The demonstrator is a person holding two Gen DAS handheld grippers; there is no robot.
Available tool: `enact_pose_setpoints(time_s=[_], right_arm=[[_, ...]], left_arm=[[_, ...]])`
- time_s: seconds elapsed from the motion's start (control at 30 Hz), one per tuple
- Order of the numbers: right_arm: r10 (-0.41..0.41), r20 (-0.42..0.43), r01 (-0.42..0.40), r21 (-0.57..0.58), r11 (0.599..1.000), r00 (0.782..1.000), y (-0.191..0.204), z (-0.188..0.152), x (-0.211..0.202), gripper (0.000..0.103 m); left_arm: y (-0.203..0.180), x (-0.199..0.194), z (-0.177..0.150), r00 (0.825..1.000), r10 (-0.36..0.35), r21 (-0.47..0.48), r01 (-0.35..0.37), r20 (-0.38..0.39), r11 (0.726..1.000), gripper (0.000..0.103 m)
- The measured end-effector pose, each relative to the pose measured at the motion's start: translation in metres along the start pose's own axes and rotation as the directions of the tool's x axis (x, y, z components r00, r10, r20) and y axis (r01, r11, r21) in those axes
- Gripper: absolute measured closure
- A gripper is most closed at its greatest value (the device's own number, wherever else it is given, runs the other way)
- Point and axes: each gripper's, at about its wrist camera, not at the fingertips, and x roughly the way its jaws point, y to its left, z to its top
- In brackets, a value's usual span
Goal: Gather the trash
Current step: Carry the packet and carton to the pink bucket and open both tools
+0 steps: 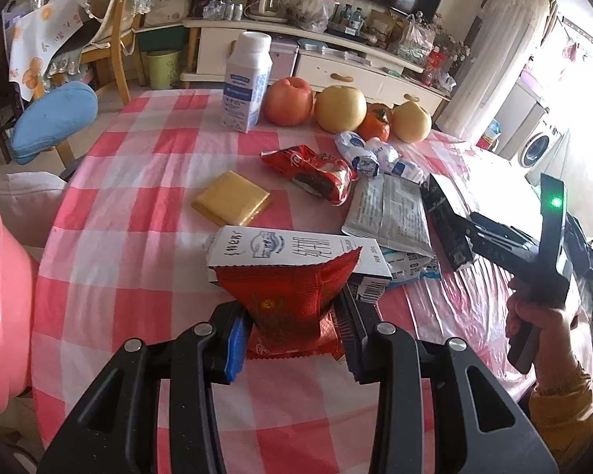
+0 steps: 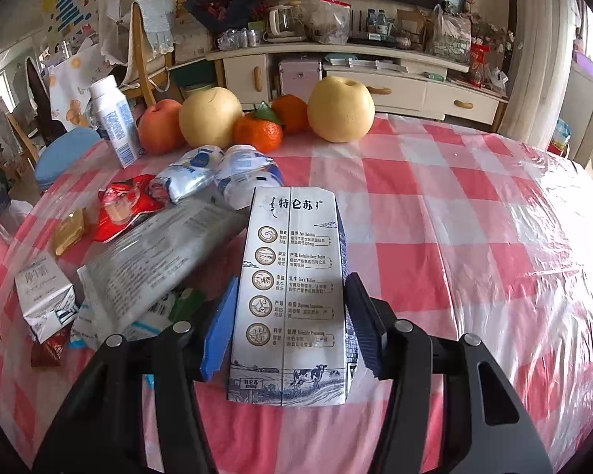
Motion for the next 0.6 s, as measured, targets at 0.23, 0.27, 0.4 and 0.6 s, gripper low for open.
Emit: enact_pose_setpoints(time_s=[0.23,0.27,0.4,0.6], right_arm=[[-0.009,0.078,0.009,0.004,1.0,0.997,0.014,-0.006,-0.025,0.047],[-0.003,0.089,0.003,0.008,1.0,0.996,0.016,-0.006,-0.03,0.048],[0.024,0.125,-0.025,0.008,1.0,0.992,0.027,-0.006,-0.047,0.047],[0.086,0.154,-0.086,-0.006,0.996,0.984,0.052,-0.007,-0.069,0.047]], left_arm=[[0.009,-0.015,0.002,0.999,-0.002,-0.009,0.002,0.038,1.0,0.062],[0.011,-0.018,0.001,0.999,-0.003,-0.012,0.003,0.045,1.0,0.062],[0.019,-0.03,0.001,0.997,-0.006,-0.024,0.007,0.077,1.0,0.062],[0.033,-0.043,0.002,0.994,-0.008,-0.046,0.013,0.107,0.999,0.062]])
